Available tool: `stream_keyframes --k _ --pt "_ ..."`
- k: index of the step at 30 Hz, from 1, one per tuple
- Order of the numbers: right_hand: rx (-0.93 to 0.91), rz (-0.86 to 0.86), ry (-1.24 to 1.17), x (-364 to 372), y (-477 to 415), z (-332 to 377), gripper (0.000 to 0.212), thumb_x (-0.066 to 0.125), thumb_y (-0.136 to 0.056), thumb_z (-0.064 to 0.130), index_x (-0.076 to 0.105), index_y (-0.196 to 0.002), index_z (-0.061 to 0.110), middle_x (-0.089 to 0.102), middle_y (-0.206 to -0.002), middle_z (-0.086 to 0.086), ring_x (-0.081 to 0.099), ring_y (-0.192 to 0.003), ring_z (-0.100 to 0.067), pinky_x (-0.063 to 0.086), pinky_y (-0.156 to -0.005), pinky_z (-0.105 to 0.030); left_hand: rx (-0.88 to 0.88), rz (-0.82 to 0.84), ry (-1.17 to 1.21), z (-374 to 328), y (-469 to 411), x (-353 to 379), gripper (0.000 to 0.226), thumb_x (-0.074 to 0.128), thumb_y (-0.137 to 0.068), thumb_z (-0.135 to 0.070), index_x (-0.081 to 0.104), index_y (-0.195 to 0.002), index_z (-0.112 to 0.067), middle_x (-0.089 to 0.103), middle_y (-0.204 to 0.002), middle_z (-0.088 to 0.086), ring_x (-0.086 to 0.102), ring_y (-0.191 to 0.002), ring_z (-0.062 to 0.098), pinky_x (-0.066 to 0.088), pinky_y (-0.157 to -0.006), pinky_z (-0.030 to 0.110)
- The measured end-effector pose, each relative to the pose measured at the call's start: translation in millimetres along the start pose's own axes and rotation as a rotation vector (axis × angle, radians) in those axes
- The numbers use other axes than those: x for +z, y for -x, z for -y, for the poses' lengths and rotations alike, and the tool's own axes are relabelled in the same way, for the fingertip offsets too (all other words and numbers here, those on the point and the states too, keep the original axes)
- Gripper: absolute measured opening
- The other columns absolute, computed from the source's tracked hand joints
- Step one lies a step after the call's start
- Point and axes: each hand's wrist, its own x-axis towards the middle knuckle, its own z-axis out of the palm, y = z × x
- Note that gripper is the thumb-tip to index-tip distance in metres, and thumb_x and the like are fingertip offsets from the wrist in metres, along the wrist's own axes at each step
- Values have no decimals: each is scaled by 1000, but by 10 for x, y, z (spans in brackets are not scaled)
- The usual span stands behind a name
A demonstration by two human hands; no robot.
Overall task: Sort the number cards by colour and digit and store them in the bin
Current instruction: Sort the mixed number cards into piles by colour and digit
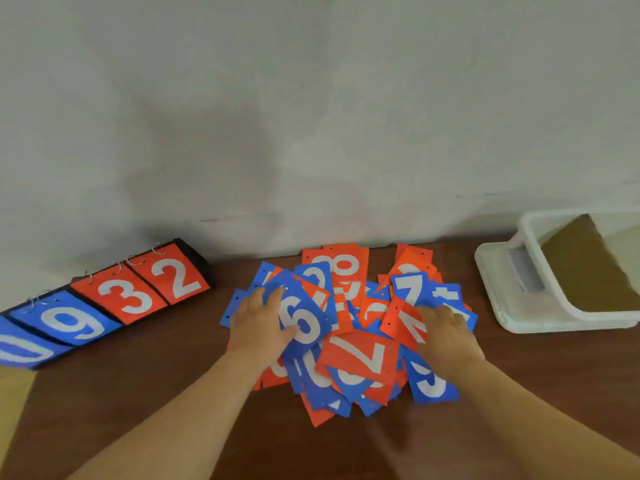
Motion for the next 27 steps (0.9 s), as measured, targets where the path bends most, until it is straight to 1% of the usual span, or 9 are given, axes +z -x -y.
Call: stream_keyframes --k 4,7,11,14,17,21,23,25,27 --pt "26 29 -10 -27 -103 -90 75 70 -84 52 35 -148 33 43 -137 -4 45 -125 -31 49 -99 -43 4 52 -23 93 -122 66 90 71 -83 -56 23 -156 -34 36 -157 -4 37 -142 25 37 -114 47" --pt "4 -20 13 -51 -139 -113 79 75 -77 54 39 -145 36 50 -134 0 51 -121 -28 49 -97 -41 -13 9 28 89 -117 116 90 77 -80 -54 29 -153 -35 41 -153 -6 40 -139 23 38 -112 45" --pt "-8 -102 -103 -72 -119 -152 58 72 -85 38 49 -138 37 66 -116 7 63 -101 -18 54 -82 -32 -60 -9 108 69 -157 101 100 87 -71 -49 29 -151 -37 44 -148 -3 43 -136 25 42 -109 46" --pt "71 -109 -337 -119 -55 -174 51 63 -96 30 45 -143 35 64 -97 14 62 -82 -10 51 -67 -25 -102 19 134 60 -207 93 105 91 -66 -48 30 -151 -36 45 -145 2 44 -134 28 44 -106 47" --pt "116 -193 -470 -190 37 -207 49 63 -97 25 46 -143 32 62 -95 18 61 -81 -10 52 -68 -31 -171 36 159 39 -256 73 106 92 -65 -43 32 -151 -35 44 -144 5 43 -134 31 46 -104 49" --pt "196 -251 -564 -300 132 -206 38 61 -98 33 50 -134 28 65 -100 10 63 -80 -12 46 -58 -25 -199 -25 214 56 -306 76 87 86 -74 -29 40 -148 -34 48 -136 7 50 -128 31 51 -100 47" --pt "194 -277 -632 -318 187 -198 40 60 -99 34 47 -137 31 65 -102 11 64 -80 -8 48 -56 -22 -169 -77 326 77 -300 75 68 77 -83 -17 47 -143 -29 51 -127 7 57 -116 28 55 -87 36" --pt "188 -298 -697 -319 241 -190 41 60 -99 35 45 -137 34 66 -104 11 67 -82 -6 52 -56 -22 -158 -101 445 73 -254 25 54 67 -89 -4 52 -138 -21 51 -114 4 58 -97 17 46 -68 18" --pt "184 -313 -738 -326 301 -162 40 60 -99 33 46 -136 35 66 -104 12 67 -81 -4 51 -54 -20 -149 -141 535 46 -187 -75 49 63 -90 0 56 -133 -22 55 -99 -2 55 -83 10 38 -61 15"
